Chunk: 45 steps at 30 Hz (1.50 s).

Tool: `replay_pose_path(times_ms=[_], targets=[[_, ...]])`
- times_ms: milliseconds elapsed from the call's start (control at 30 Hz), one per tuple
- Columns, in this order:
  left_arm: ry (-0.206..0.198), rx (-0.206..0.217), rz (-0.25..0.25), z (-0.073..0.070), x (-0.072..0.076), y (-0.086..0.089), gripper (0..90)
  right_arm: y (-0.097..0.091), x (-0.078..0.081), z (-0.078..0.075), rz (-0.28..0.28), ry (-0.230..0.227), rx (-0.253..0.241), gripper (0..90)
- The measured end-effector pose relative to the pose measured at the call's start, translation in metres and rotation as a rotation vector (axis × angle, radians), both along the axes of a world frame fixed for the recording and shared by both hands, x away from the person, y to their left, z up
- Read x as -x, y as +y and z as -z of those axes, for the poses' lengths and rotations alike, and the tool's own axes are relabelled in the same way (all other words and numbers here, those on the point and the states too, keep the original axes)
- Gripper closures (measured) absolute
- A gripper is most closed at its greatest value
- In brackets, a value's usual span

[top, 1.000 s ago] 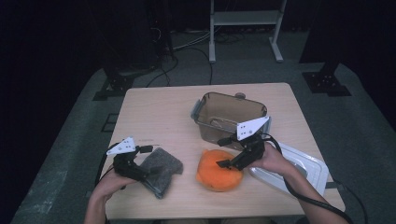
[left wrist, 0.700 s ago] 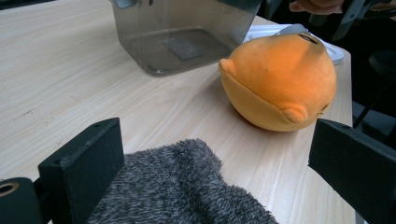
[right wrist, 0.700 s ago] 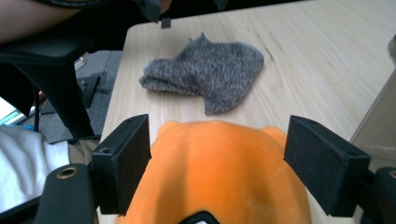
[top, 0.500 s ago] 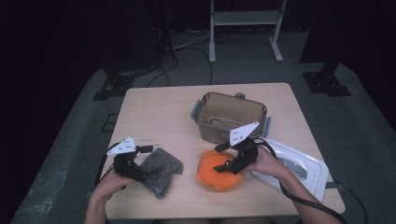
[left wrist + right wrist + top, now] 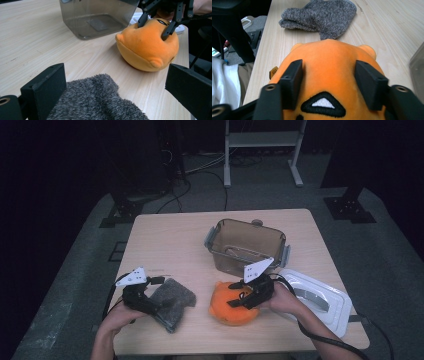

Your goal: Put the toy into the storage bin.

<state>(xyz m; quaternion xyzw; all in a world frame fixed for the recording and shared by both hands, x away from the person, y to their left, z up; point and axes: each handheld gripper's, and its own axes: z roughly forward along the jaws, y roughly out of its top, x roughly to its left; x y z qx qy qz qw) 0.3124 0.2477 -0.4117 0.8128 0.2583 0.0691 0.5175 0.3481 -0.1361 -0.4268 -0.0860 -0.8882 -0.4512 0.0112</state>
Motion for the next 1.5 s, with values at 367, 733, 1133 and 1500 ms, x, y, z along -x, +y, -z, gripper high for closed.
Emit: replay_pose_path(times_ms=[367, 733, 1133, 1500], targets=[[0.003, 0.0, -0.003, 0.001, 0.0, 0.001, 2.4, -0.003, 0.001, 0.0, 0.023, 0.022, -0.027, 65.5], [0.004, 0.002, -0.007, 0.001, 0.0, 0.003, 2.4, 0.004, 0.004, -0.012, -0.004, 0.011, -0.017, 69.9], [0.003, 0.006, -0.011, 0.0, 0.001, 0.004, 2.4, 0.007, 0.004, -0.018, -0.02, 0.03, -0.019, 70.9], [0.001, 0.006, -0.011, 0.0, 0.001, 0.005, 2.4, 0.005, 0.004, -0.037, -0.025, 0.024, -0.049, 71.0]])
